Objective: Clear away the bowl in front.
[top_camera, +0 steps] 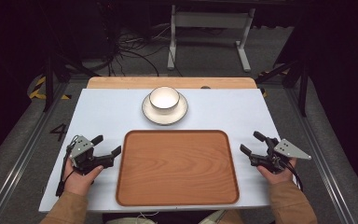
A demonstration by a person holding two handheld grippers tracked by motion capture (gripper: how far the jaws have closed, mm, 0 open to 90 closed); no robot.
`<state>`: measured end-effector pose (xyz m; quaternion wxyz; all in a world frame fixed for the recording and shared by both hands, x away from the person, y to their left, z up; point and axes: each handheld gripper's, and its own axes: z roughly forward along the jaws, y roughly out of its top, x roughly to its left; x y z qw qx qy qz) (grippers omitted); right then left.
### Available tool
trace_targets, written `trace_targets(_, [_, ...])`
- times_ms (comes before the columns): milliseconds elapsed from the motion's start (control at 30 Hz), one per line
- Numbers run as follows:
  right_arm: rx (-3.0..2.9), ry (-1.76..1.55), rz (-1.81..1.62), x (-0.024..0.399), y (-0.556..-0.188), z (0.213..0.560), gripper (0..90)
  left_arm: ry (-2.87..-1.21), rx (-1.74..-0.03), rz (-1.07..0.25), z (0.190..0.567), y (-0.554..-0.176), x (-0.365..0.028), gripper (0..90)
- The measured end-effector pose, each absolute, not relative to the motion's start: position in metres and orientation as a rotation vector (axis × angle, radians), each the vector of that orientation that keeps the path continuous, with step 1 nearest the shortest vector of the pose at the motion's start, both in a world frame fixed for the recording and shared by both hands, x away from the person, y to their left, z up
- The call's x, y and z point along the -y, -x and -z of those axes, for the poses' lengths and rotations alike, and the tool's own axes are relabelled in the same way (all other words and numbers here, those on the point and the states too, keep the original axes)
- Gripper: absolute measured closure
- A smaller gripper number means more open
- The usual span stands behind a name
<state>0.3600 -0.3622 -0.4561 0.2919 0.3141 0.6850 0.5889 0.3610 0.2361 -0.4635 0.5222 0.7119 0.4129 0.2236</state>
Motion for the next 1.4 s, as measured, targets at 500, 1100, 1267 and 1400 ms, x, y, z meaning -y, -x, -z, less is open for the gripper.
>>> trace_targets(500, [-1.854, -0.841, -1.549, 0.361, -0.362, 0.456, 16.8, -1.676, -0.973, -0.508, 0.447, -0.363, -0.232, 13.8])
trace_targets(1100, [-1.857, -0.853, -1.545, 0.361, -0.363, 0.455, 15.9, -1.65, -0.918, -0.488, 0.406, -0.383, -0.223, 13.5])
trace_targets(1267, [-1.857, -0.854, -1.546, 0.361, -0.363, 0.455, 15.9, -1.66, -0.905, -0.491, 0.4, -0.388, -0.217, 13.4])
trace_targets(1400, [-1.86, -0.866, -1.552, 0.361, -0.364, 0.455, 15.9, -1.662, -0.901, -0.493, 0.396, -0.4, -0.206, 13.9])
